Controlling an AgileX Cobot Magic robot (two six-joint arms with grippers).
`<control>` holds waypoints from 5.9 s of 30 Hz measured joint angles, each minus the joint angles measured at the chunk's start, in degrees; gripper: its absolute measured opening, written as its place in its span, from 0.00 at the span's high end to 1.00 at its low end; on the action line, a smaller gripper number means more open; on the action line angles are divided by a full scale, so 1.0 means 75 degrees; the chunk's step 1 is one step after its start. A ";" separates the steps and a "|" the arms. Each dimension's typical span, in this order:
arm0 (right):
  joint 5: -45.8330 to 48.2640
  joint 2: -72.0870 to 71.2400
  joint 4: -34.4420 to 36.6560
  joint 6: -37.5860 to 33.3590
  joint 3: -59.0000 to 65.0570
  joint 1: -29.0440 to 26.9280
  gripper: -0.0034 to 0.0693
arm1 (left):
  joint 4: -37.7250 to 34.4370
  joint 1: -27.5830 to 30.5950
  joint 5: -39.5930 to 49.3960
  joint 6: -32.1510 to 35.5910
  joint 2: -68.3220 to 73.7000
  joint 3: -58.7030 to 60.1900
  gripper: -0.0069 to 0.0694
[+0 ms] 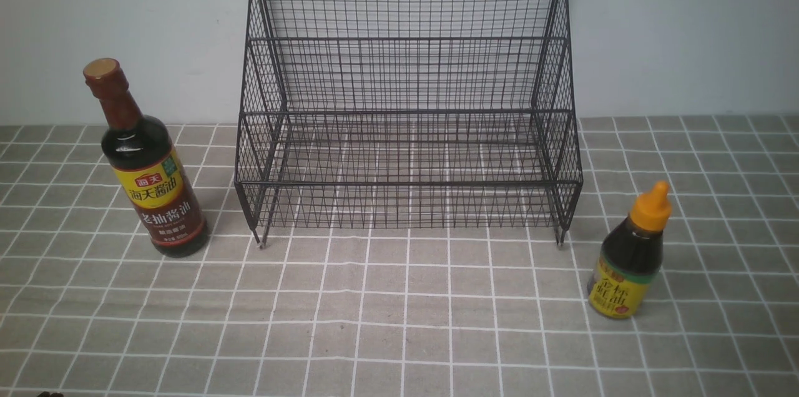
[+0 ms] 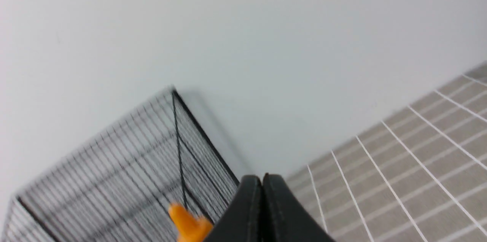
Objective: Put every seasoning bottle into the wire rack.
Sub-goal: Use the right arm to grab the condiment bottle closest to it, then use the right arm to put the condiment bottle back on the shelf, then use the left arm to grab the condiment bottle closest to it
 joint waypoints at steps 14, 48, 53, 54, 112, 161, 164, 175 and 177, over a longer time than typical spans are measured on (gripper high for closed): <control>0.1245 0.1287 -0.0191 -0.0789 -0.2968 0.0008 0.97 | 0.0000 0.0000 0.0000 0.0000 0.0000 0.0000 0.92; 0.8090 1.2260 -0.2553 -0.1722 -1.0071 0.2216 0.15 | 0.0000 0.0000 0.0000 0.0000 0.0000 0.0000 0.92; 0.8070 1.2698 -0.2553 -0.1722 -1.0071 0.2216 0.23 | 0.0000 0.0000 0.0000 0.0000 0.0000 0.0000 0.92; 0.8078 1.2751 -0.2544 -0.1750 -1.0071 0.2216 0.29 | 0.0000 0.0000 0.0000 0.0000 0.0000 0.0000 0.92; 0.8311 1.4710 -0.2583 -0.2710 -1.3729 0.3310 0.54 | 0.0000 0.0000 0.0000 0.0000 0.0000 0.0000 0.92; 0.2692 -0.0024 -0.2150 -0.0912 -0.3227 0.3375 0.97 | 0.0003 0.0000 0.0000 0.0000 0.0000 0.0000 0.92; 0.2681 -0.0024 -0.2297 -0.1023 -0.3070 0.3375 0.97 | 0.0003 0.0000 0.0000 0.0000 0.0000 0.0000 0.92; 0.2656 -0.0024 -0.3174 -0.1409 -0.1199 0.1930 0.97 | 0.0003 0.0000 0.0000 0.0000 0.0000 0.0000 0.92; 0.2656 -0.0024 -0.3131 -0.1409 -0.0759 0.1381 0.97 | 0.0003 0.0000 0.0000 0.0000 0.0000 0.0000 0.92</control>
